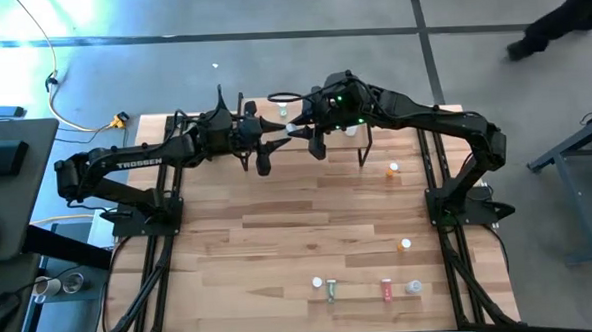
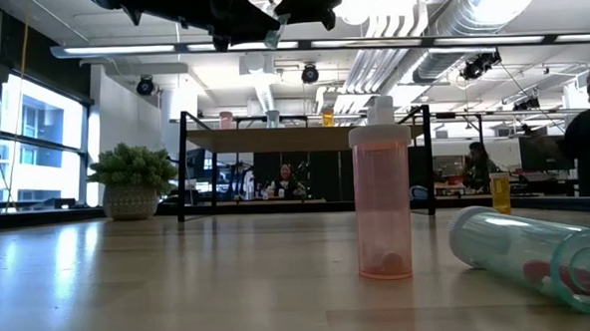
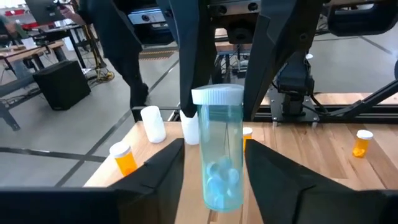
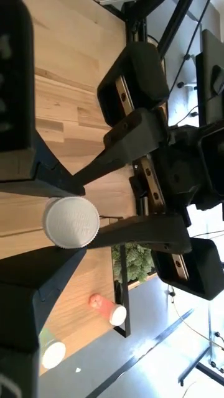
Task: Pick and place medicine bottles onto shelf by color
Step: Put the left blue pill bottle on the shelf aligned with the other blue pill bottle
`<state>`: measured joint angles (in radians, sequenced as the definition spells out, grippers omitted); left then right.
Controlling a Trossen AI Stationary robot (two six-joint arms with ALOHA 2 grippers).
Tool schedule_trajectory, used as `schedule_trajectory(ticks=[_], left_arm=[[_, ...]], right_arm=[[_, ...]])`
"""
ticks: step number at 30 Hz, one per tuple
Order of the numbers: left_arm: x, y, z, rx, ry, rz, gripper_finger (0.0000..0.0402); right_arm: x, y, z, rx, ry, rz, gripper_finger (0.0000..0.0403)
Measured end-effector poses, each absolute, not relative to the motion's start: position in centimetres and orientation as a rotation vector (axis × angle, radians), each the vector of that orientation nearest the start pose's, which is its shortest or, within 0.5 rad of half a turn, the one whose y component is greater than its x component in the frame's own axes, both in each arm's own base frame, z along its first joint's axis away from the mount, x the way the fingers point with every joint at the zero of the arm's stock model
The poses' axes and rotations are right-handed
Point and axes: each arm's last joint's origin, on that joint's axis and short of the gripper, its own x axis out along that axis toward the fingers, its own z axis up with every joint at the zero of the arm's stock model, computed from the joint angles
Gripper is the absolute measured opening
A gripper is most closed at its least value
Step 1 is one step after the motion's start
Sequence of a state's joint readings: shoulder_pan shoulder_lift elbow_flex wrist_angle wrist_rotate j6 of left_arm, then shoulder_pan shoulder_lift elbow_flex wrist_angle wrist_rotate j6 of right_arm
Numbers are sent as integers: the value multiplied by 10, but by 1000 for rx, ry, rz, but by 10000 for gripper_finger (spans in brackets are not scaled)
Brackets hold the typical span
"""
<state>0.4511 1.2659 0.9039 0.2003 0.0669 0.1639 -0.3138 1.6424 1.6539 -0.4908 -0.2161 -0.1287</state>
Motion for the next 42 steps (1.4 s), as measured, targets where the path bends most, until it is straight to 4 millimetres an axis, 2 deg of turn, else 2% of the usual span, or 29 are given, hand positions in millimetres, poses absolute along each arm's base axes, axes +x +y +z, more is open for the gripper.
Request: schedule_trajectory(ticks=[6, 11, 21, 33, 37, 42], left_arm=[[258, 123, 308, 69, 189, 377, 209], [256, 124, 305, 65, 238, 439, 226], [247, 122, 308, 86, 283, 508, 227], [228, 114, 311, 67, 376, 517, 227], [219, 109, 312, 57, 422, 513, 227], [205, 103, 318, 54, 442, 521, 227]], right_arm=[[352, -109, 384, -9, 486, -106, 103], [351, -110, 384, -13, 495, -124, 103], [350, -115, 383, -43, 509, -233, 103], [344, -142, 386, -40, 462, -334, 103], [347, -151, 379, -30, 480, -350, 103], [359, -159, 360, -16, 527, -341, 103]])
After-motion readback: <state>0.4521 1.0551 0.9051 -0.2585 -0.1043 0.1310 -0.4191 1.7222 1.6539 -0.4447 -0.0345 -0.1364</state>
